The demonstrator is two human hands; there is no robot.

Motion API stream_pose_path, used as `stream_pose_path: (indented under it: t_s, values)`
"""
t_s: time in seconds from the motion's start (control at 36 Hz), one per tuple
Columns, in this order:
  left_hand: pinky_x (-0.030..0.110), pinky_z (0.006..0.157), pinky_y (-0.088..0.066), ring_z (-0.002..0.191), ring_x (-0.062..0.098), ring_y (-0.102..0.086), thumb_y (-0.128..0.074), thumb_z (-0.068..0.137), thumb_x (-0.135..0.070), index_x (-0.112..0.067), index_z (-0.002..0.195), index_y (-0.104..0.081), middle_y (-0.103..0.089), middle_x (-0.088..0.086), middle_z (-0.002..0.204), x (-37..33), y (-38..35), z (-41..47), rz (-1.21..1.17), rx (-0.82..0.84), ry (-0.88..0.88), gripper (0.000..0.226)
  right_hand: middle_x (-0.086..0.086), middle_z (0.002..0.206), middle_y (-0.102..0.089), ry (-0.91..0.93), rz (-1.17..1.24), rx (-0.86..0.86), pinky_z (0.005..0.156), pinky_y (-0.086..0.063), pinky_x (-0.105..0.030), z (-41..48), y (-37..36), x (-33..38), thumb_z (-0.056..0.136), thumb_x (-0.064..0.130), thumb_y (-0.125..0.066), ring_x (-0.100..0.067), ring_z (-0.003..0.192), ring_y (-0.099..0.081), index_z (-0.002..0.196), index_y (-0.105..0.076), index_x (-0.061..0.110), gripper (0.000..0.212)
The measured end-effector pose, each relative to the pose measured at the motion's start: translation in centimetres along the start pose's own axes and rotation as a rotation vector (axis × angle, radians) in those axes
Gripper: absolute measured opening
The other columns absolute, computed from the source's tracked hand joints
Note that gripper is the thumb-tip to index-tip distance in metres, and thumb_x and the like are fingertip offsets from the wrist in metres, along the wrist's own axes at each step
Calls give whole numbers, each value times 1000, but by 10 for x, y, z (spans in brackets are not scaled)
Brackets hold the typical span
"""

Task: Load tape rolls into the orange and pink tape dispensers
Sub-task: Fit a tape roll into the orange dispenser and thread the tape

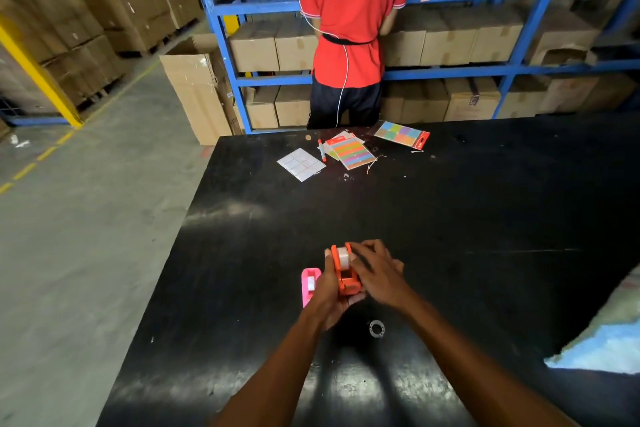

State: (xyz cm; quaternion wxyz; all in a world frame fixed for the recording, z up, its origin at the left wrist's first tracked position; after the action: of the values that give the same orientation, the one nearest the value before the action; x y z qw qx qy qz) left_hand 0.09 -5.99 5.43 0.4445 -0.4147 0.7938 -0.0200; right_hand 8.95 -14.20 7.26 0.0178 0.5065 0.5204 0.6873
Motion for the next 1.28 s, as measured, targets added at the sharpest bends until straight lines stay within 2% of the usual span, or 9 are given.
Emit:
stream_pose_path:
  t_s: [0.14,0.22,0.31,0.5,0.69,0.78,0.92,1.03,1.28]
  values:
    - [42,85,-57,80,21,-73,-35,98,-63,-14,99,-72,-79,9,84,-4,-3,0,71,-33,-63,62,10,130,-42,-46,59,3,115,-17,-48,-3,-5,3,104,43,-30,-11,126,-40,139,-39,40,36]
    - [28,52,-51,52,17,-64,-32,99,-62,-7,82,-69,-68,9,61,-10,0,-2,153,-18,-105,68,9,133,-40,-55,51,20,116,-16,-53,-1,0,0,102,44,-38,-13,129,-40,136,-42,39,35]
    - [25,41,-42,42,17,-58,-29,99,-62,-6,73,-67,-61,9,52,-13,0,-4,177,-11,-146,72,8,134,-41,-35,97,44,115,-24,-53,2,2,2,100,45,-44,-15,128,-44,136,-44,37,37]
    - [29,56,-53,54,19,-63,-34,98,-63,-7,83,-68,-67,11,63,-15,6,-2,137,-90,-115,67,19,138,-42,108,249,23,111,-34,-54,-1,5,10,92,57,-45,-5,131,-43,136,-39,50,45]
    - [27,45,-54,47,20,-63,-42,93,-68,-3,82,-70,-65,14,61,-22,17,-1,129,-177,-118,72,19,130,-43,258,140,-222,111,-29,-45,-10,22,23,91,42,-57,3,126,-40,126,-51,41,36]
    - [29,48,-55,48,19,-64,-42,93,-68,-4,79,-69,-65,12,57,-19,17,1,130,-190,-102,71,21,132,-43,305,-32,-164,113,-20,-41,-5,22,28,87,43,-63,1,128,-37,127,-49,45,43]
    - [28,49,-57,45,15,-63,-37,97,-63,-6,77,-66,-63,8,50,-15,7,1,124,-139,-70,67,15,136,-50,291,-209,-17,119,-4,-54,6,20,33,86,44,-67,-5,134,-38,128,-51,40,46]
    - [29,52,-58,51,17,-65,-35,97,-64,-6,82,-66,-66,10,57,-16,10,-1,134,-103,-60,68,12,133,-55,332,-352,-30,119,-5,-57,12,21,36,87,48,-65,-8,133,-41,128,-55,37,44]
    - [29,48,-56,51,18,-65,-36,95,-67,-6,87,-67,-67,9,60,-16,14,-1,209,-83,-48,69,16,125,-55,344,-299,30,119,-4,-54,15,29,37,92,42,-60,-2,127,-42,118,-62,37,27]
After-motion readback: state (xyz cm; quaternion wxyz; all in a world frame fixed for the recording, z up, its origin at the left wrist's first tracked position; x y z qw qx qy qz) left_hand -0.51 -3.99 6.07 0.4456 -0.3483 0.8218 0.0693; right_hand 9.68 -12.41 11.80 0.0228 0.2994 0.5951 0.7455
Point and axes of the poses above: each hand's wrist, its own z-axis towards the middle knuckle, its own y-axis out of the back of the hand, x = y × z, the point moved 4 cm from there along z, towards the middle knuckle
